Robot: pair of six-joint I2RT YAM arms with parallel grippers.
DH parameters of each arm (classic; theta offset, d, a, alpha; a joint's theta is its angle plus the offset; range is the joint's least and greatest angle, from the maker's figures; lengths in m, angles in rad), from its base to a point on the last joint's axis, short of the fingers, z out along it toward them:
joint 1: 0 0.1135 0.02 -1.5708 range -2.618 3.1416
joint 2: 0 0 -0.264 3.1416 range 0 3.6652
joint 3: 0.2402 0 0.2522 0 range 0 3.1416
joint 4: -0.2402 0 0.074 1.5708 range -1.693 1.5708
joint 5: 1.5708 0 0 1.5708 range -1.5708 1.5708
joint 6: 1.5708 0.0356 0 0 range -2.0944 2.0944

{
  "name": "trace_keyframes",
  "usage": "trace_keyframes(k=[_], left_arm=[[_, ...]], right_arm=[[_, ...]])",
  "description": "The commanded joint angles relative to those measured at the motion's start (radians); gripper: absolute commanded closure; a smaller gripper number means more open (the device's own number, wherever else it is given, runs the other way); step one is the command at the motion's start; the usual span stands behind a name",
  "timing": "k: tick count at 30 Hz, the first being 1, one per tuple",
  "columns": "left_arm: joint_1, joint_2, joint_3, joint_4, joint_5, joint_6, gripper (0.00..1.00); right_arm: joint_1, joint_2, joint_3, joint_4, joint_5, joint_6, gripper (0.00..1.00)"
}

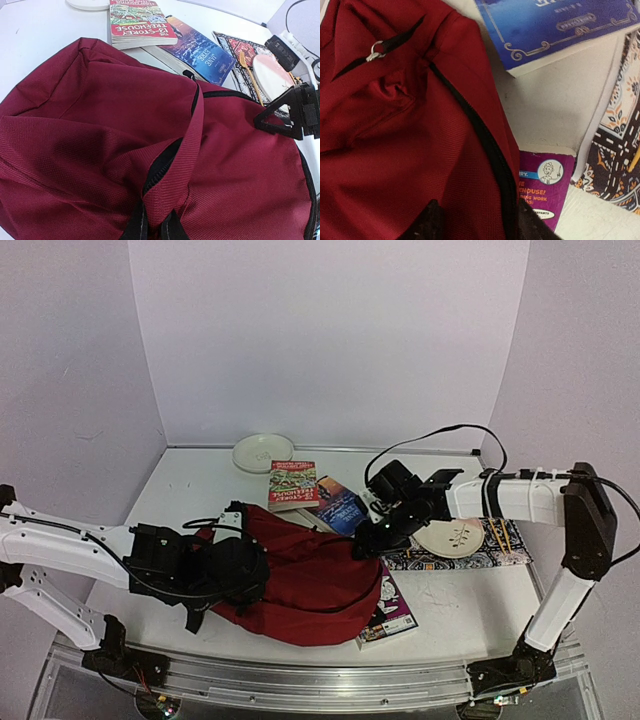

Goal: Pack the student bag
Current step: Adjust the book in the student bag, then pick up the book from the student bag, then put down the student bag with the book.

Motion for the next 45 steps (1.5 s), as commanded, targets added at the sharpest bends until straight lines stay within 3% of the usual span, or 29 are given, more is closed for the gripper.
trace_keyframes(k=[1,3,4,18,22,30,35,39,45], left_arm=[[0.003,-0.033,0.074,0.034,-0.040,0.045,1.00],[0.002,-0.045,0.095,0.034,-0.053,0.074,1.00],[0.002,-0.050,0.112,0.033,-0.061,0.092,1.00],[0.033,-0.022,0.324,0.035,-0.224,0.361,1.00],[0.104,0.006,0.287,0.079,-0.163,0.378,1.00],[0.245,-0.014,0.073,0.331,0.087,0.345,1.00],[0.275,0.054,0.046,0.391,0.191,0.321,1.00],[0.276,0.112,0.035,0.430,0.262,0.263,1.00],[0.278,0.181,0.058,0.484,0.378,0.212,0.95]], right_arm=[[0.022,0.009,0.095,-0.030,-0.040,-0.038,0.86],[0.024,0.001,0.143,-0.033,-0.041,-0.052,0.99],[0.024,-0.004,0.167,-0.035,-0.038,-0.059,1.00],[0.021,0.056,0.458,0.016,0.261,-0.208,1.00],[0.016,0.138,0.490,0.070,0.285,-0.225,1.00],[-0.001,0.283,0.515,0.164,0.295,-0.237,1.00],[0.000,0.295,0.512,0.162,0.254,-0.237,0.86],[0.005,0.218,0.444,0.154,0.229,-0.202,0.68],[0.029,0.069,0.315,0.129,0.249,-0.153,0.54]])
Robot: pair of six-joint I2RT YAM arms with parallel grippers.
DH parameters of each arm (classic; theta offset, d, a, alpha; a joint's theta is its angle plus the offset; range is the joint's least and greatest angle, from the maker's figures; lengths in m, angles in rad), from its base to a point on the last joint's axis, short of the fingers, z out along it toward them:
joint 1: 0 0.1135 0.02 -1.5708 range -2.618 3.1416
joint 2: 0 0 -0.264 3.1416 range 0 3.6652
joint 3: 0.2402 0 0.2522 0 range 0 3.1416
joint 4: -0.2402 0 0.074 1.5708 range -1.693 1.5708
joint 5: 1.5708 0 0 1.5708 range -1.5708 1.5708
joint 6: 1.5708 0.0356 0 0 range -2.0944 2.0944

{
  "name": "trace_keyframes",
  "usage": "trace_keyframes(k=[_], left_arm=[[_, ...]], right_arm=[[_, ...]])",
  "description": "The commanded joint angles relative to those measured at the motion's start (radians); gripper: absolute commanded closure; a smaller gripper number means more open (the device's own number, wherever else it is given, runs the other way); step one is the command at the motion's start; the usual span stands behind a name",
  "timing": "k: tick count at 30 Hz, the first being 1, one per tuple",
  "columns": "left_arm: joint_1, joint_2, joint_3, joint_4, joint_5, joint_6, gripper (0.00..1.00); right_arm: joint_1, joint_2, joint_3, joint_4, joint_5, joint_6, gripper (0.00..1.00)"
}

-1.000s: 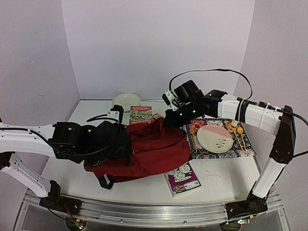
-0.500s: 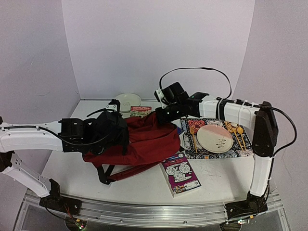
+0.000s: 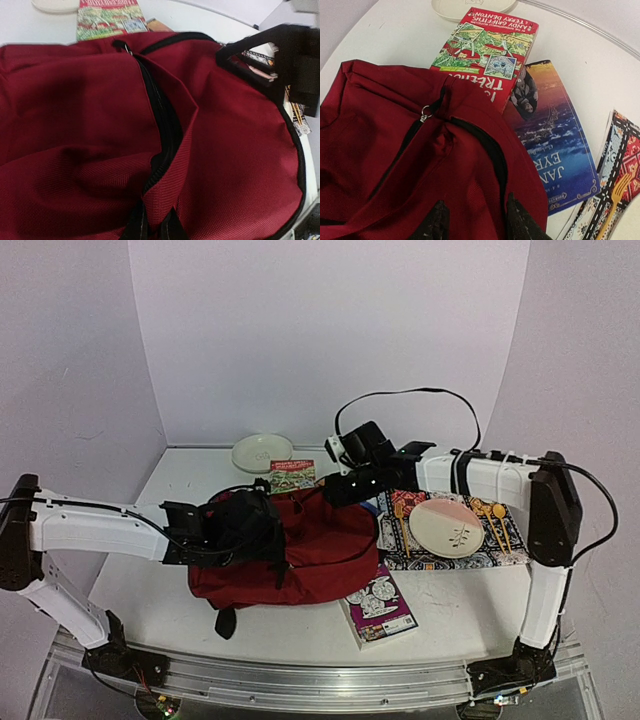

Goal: Pack the student bag
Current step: Put down the student bag with the book, then adjust the student bag from the student bag.

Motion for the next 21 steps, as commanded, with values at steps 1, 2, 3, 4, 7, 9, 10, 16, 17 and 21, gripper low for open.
trace_keyframes(k=[1,2,3,4,7,9,10,16,17,21], left_arm=[[0.003,0.041,0.045,0.139,0.122,-0.044,0.92],[0.003,0.049,0.053,0.139,0.132,-0.044,0.90],[0.003,0.054,0.058,0.138,0.142,-0.041,0.88],[0.003,0.054,0.059,0.138,0.151,-0.037,0.85],[0.003,0.038,0.053,0.127,0.162,-0.025,0.80],[0.003,0.016,0.040,0.116,0.166,-0.021,0.77],[0.004,0.005,0.034,0.111,0.169,-0.018,0.76],[0.007,-0.001,0.028,0.099,0.206,-0.026,0.86],[0.008,0.003,0.032,0.099,0.212,-0.027,0.90],[0.011,0.021,0.055,0.099,0.232,-0.030,1.00]], right_arm=[[0.031,-0.169,-0.077,-0.022,0.008,0.048,0.52],[0.038,-0.196,-0.098,-0.029,0.017,0.055,0.51],[0.048,-0.215,-0.117,-0.036,0.023,0.059,0.50],[0.061,-0.235,-0.131,-0.044,0.030,0.066,0.50],[0.112,-0.284,-0.165,-0.071,0.046,0.090,0.49],[0.149,-0.307,-0.184,-0.085,0.056,0.112,0.49],[0.165,-0.317,-0.194,-0.091,0.056,0.124,0.49],[0.268,-0.349,-0.243,-0.106,0.032,0.192,0.49],[0.280,-0.352,-0.252,-0.108,0.033,0.201,0.49],[0.313,-0.375,-0.298,-0.110,0.034,0.249,0.48]])
